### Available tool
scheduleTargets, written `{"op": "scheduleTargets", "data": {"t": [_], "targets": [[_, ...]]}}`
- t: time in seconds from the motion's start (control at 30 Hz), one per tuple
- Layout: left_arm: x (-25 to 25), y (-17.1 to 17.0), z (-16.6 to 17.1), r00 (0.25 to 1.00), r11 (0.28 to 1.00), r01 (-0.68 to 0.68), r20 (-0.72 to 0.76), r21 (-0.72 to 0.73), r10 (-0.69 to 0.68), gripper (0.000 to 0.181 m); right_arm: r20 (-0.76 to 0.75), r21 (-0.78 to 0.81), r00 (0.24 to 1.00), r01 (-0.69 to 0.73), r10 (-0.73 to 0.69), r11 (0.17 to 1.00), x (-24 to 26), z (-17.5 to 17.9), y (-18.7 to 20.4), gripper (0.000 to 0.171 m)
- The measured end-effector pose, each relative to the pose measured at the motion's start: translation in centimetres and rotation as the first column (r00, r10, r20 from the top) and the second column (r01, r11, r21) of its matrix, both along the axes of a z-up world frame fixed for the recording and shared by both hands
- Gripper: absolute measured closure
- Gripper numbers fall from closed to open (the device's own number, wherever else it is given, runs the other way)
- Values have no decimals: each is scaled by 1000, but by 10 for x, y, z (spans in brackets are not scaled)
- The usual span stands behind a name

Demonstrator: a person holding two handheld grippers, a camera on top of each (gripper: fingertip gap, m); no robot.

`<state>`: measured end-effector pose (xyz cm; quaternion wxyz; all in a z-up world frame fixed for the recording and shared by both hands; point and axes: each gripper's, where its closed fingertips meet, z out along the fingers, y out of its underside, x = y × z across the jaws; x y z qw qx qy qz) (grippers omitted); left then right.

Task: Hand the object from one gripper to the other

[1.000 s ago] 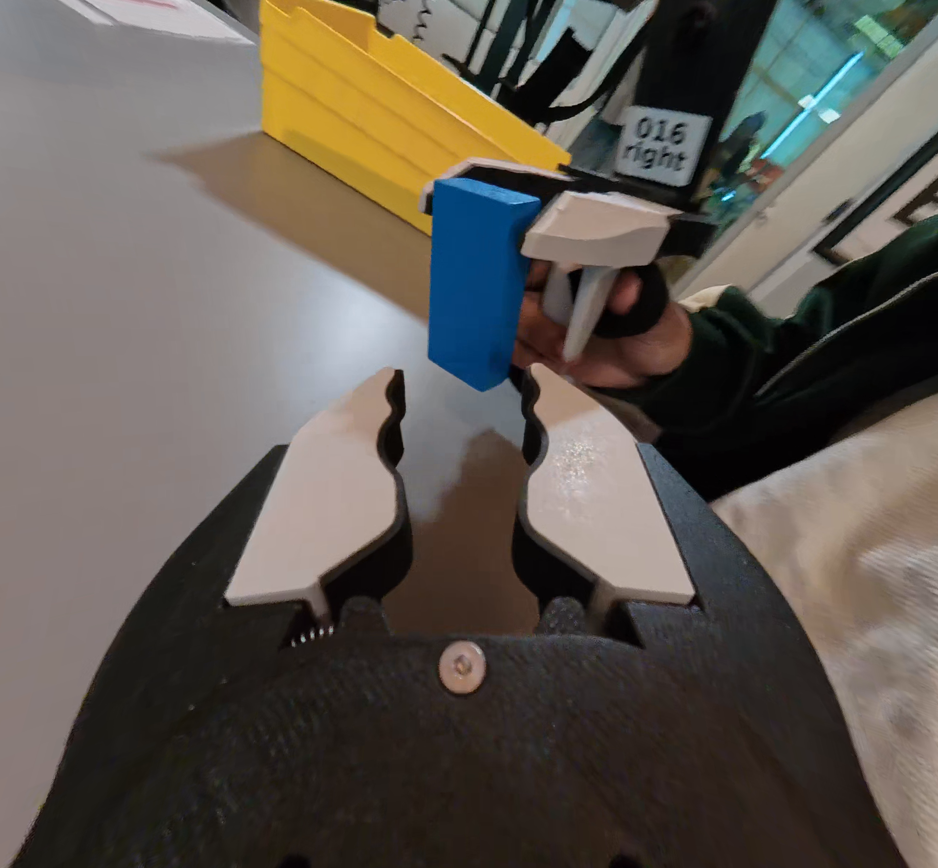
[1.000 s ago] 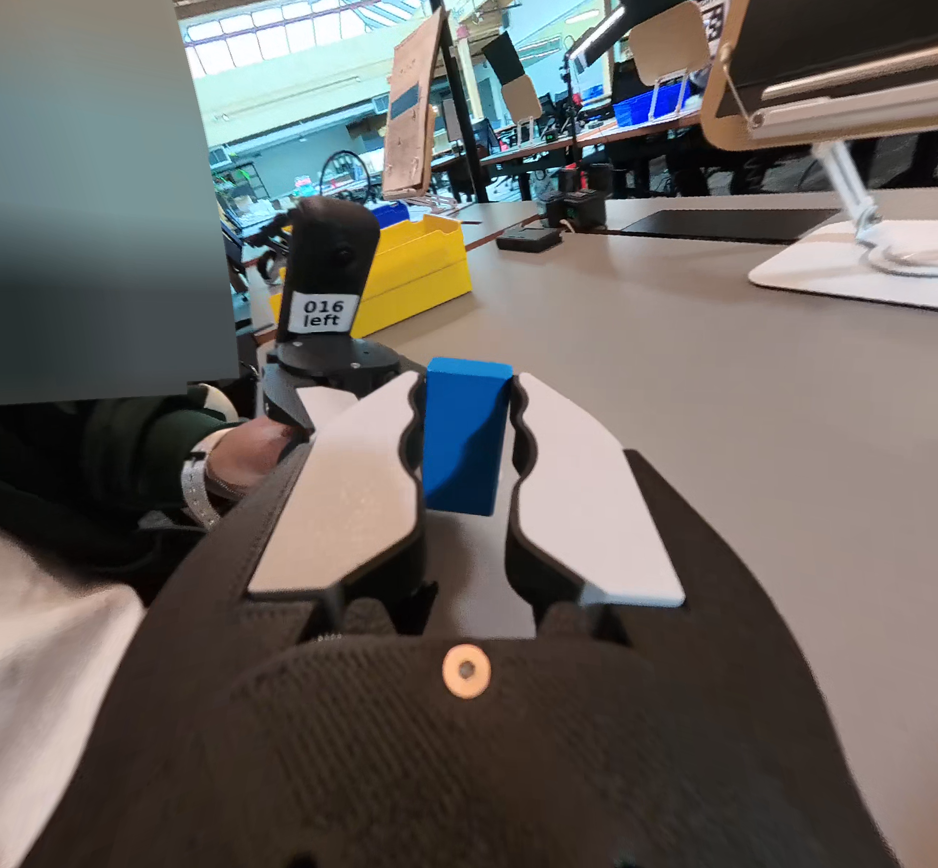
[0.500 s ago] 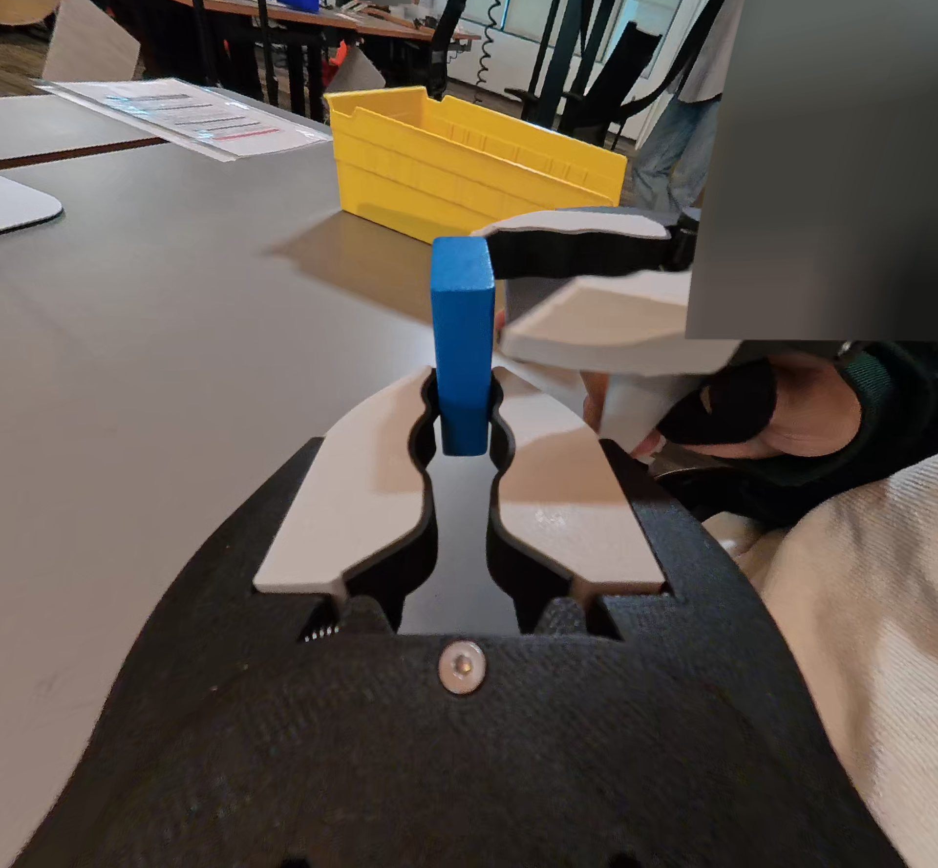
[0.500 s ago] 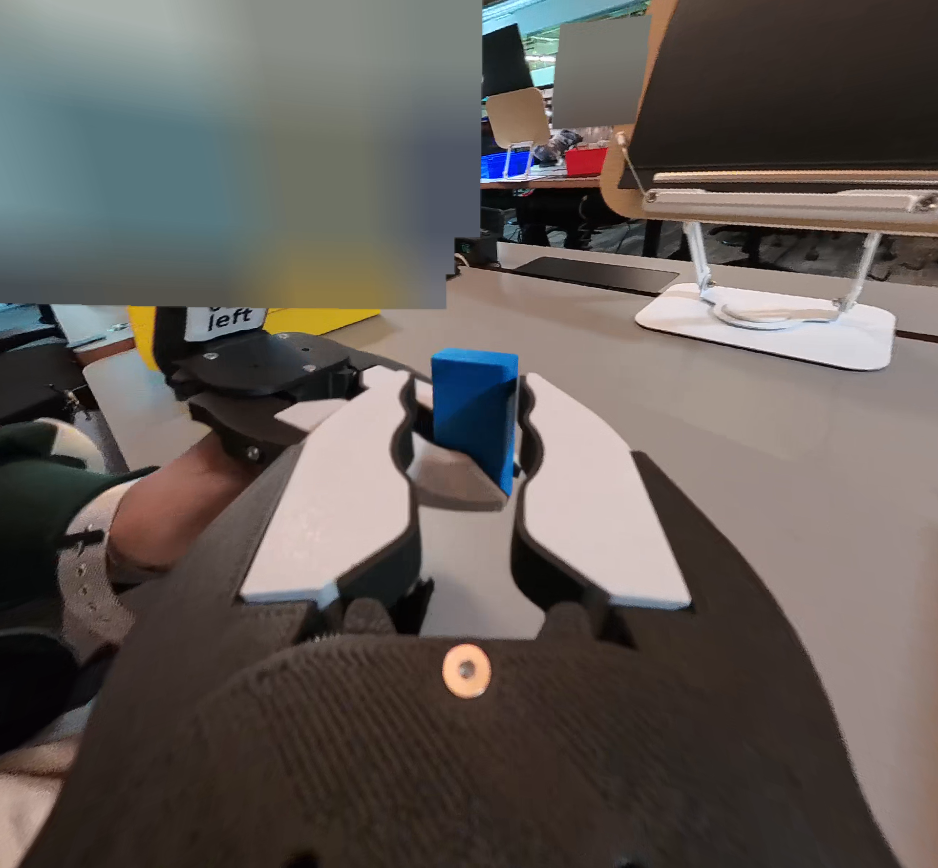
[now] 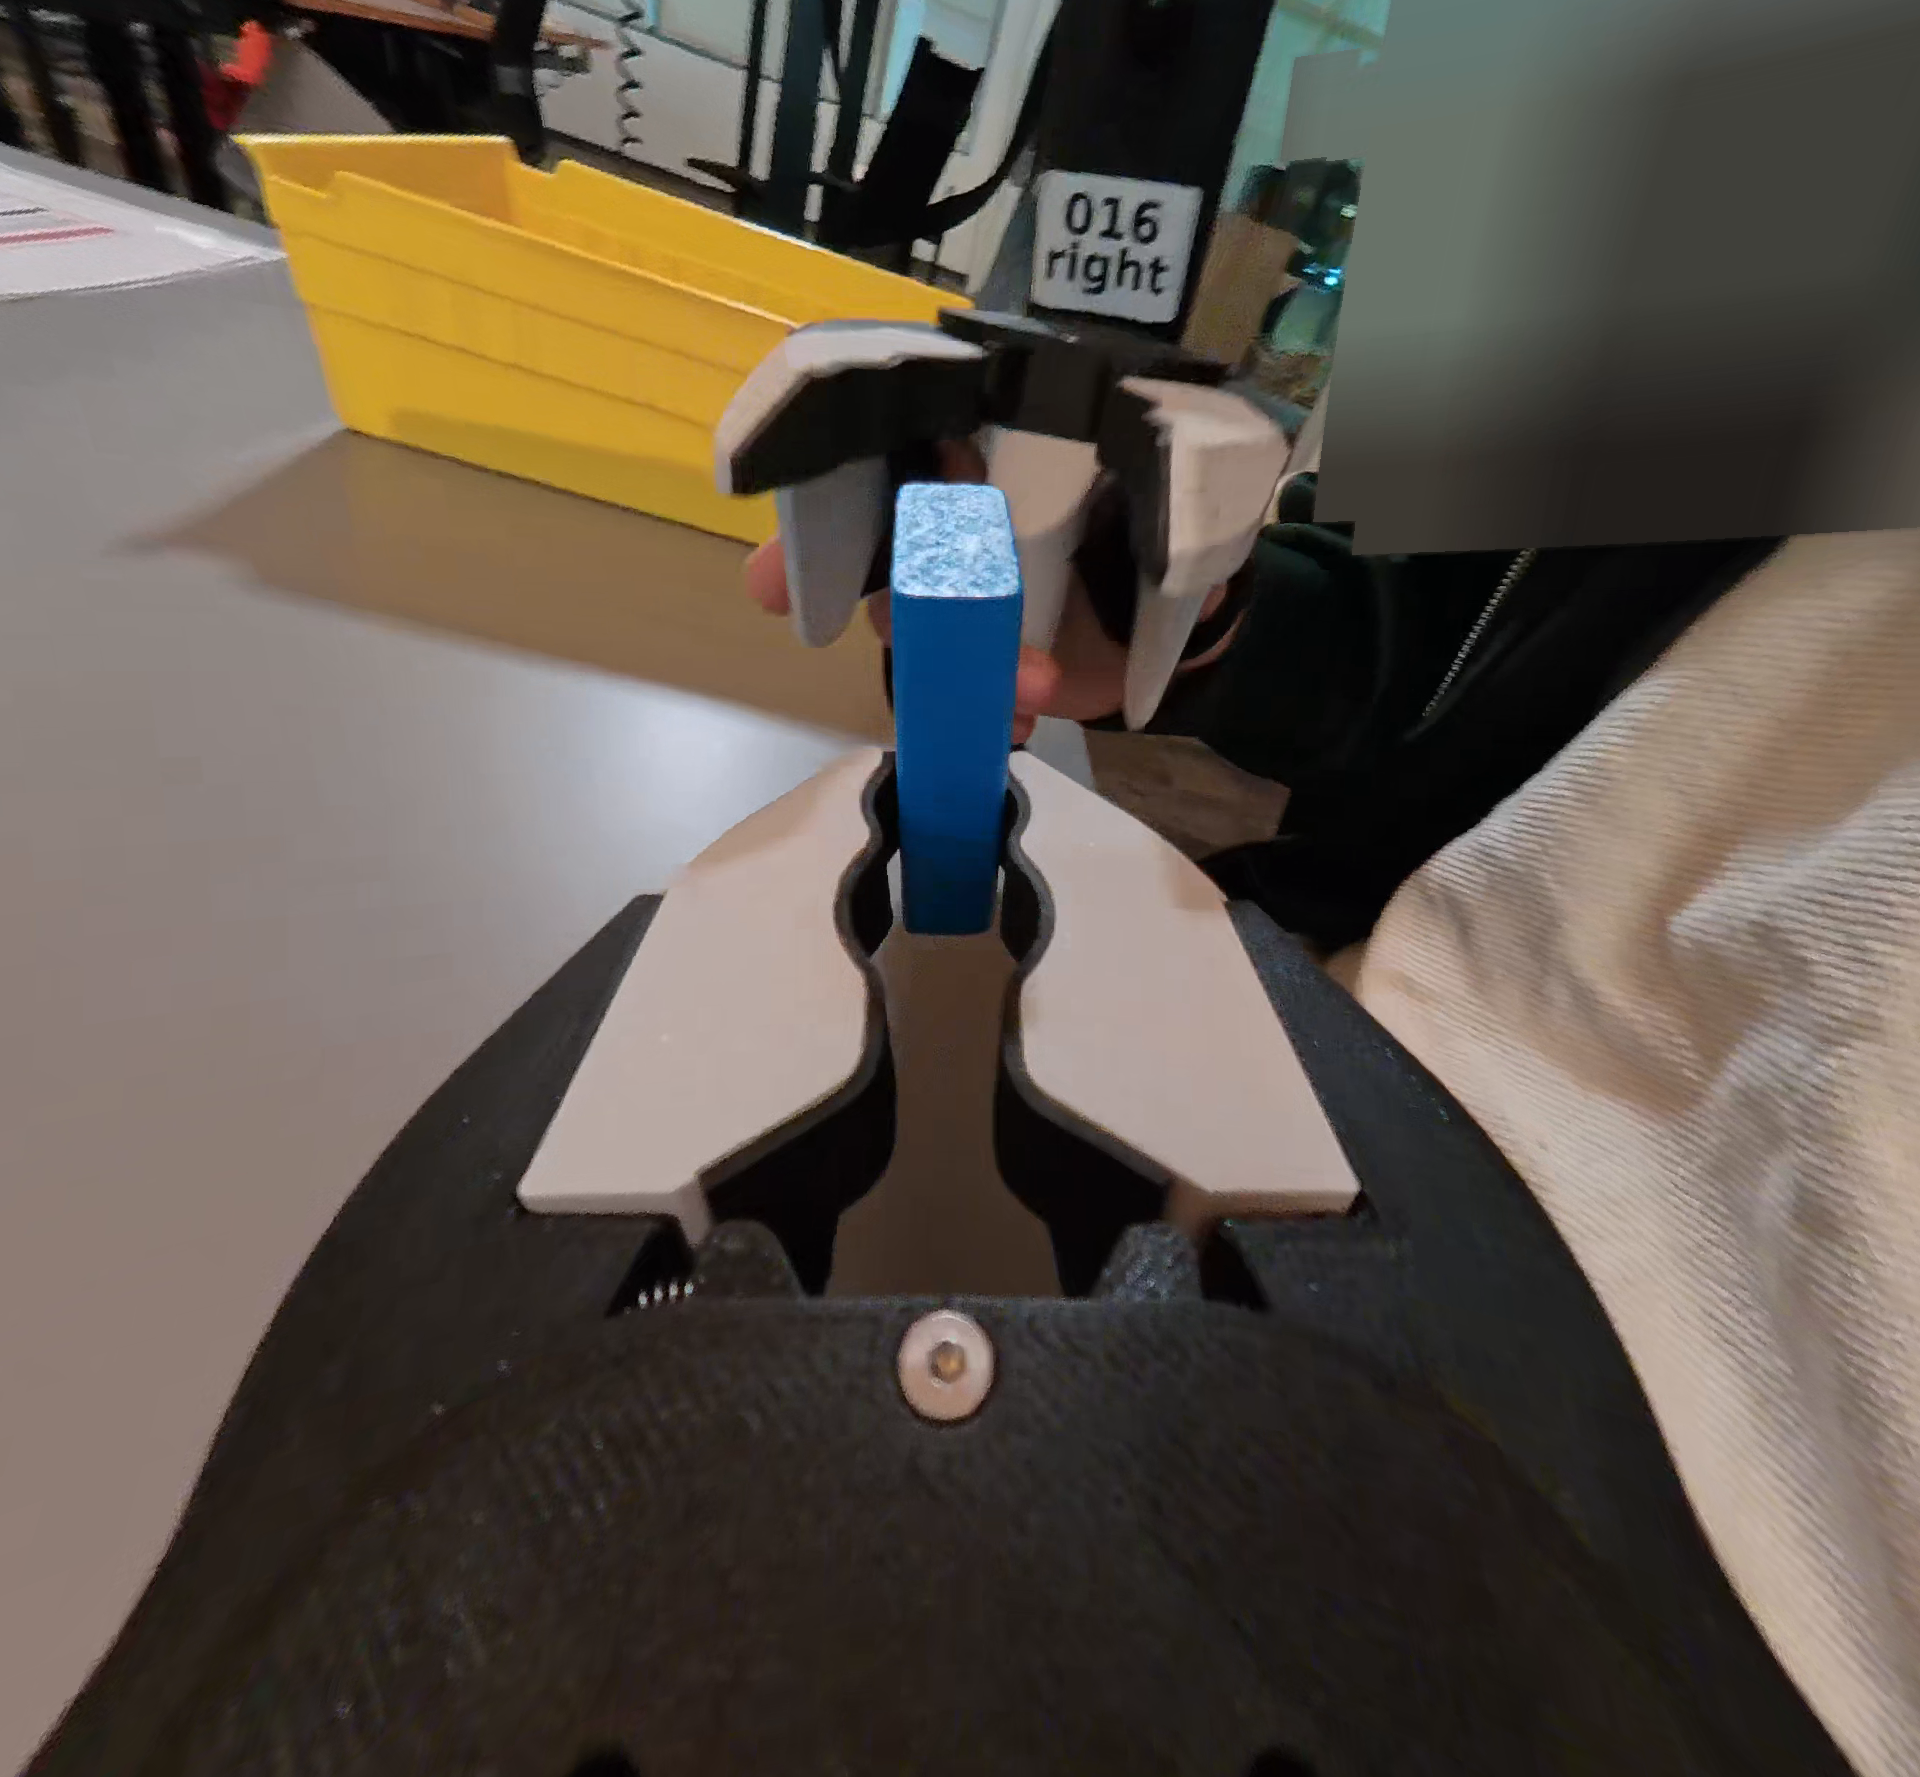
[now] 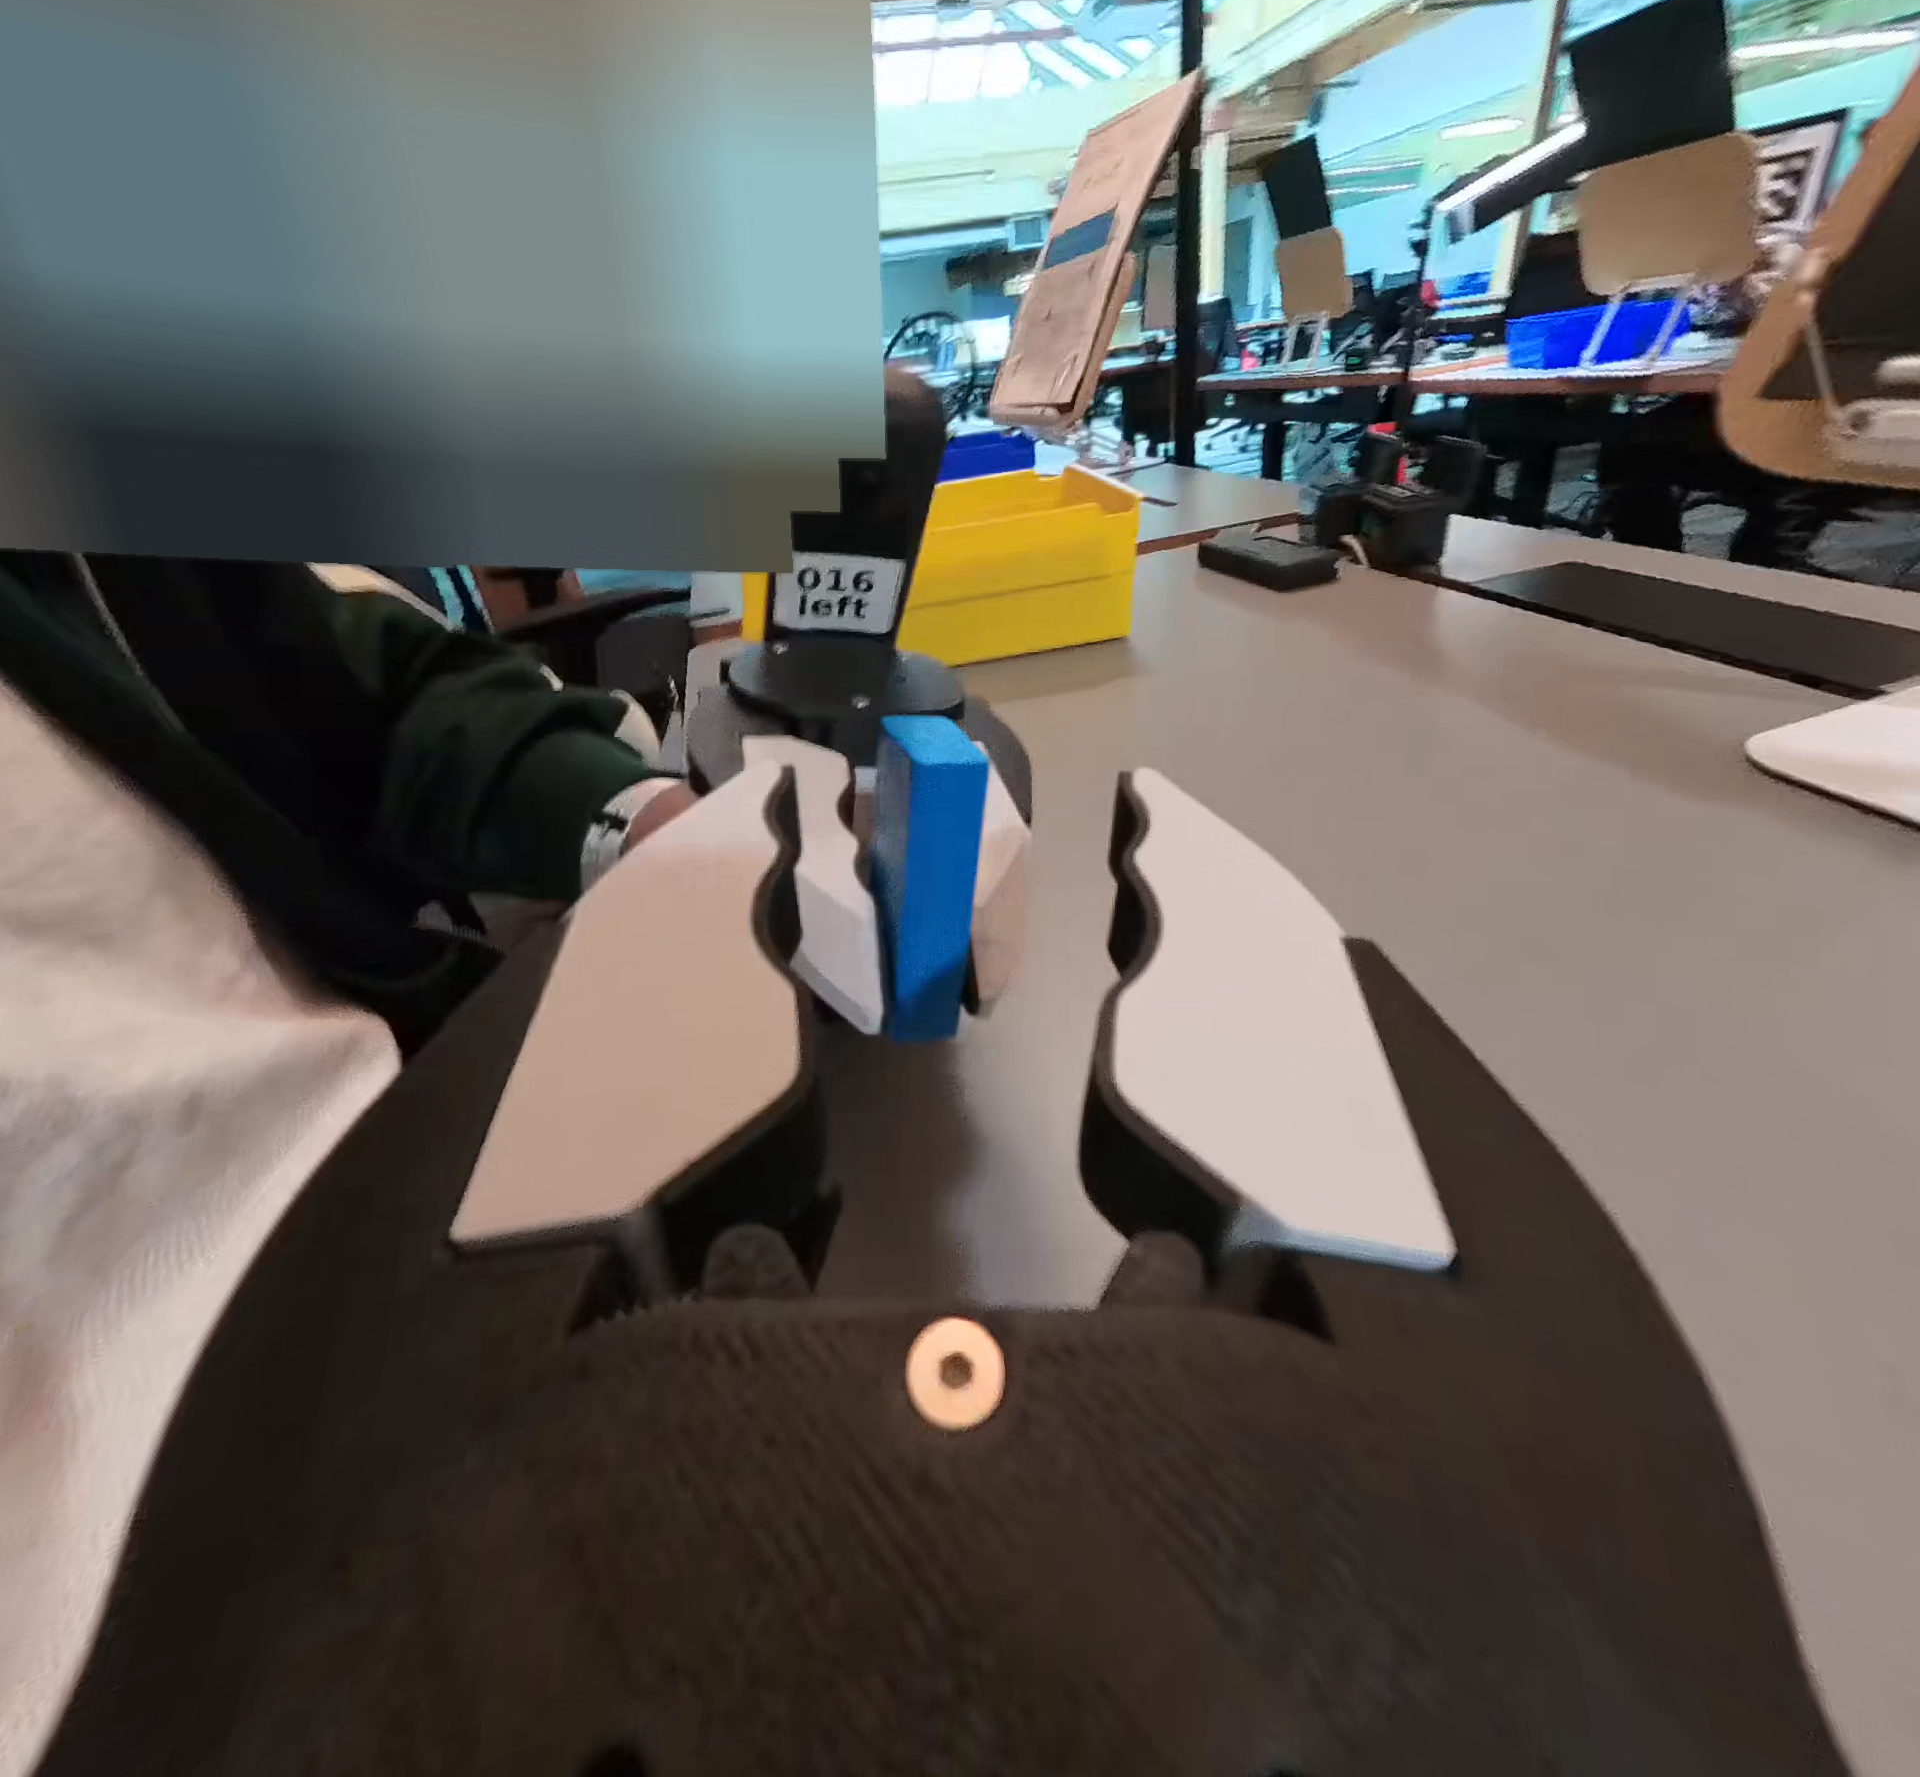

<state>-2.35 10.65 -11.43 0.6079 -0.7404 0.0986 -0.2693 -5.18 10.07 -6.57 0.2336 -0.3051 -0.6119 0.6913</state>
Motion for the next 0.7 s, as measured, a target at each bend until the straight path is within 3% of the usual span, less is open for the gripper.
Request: {"op": "scheduleTargets", "data": {"t": [0.2, 0.33, 0.6, 0.7], "targets": [[15, -5, -2, 994, 996, 94, -49, 9, -93, 166, -26, 49, 993, -118, 119, 992, 11, -7, -22, 126], [20, -6, -2, 992, 993, 118, -51, 12, -117, 166, -5, 87, 989, -147, 148, 985, 13, -13, -25, 153], [16, -3, -1, 996, 996, 91, -1, 23, -91, 164, 3, 58, 991, -133, 133, 989, 11, -11, -23, 155], [10, -2, 1, 998, 998, 62, 26, 26, -63, 155, -11, 28, 994, -112, 112, 993, 10, -6, -17, 155]]}}
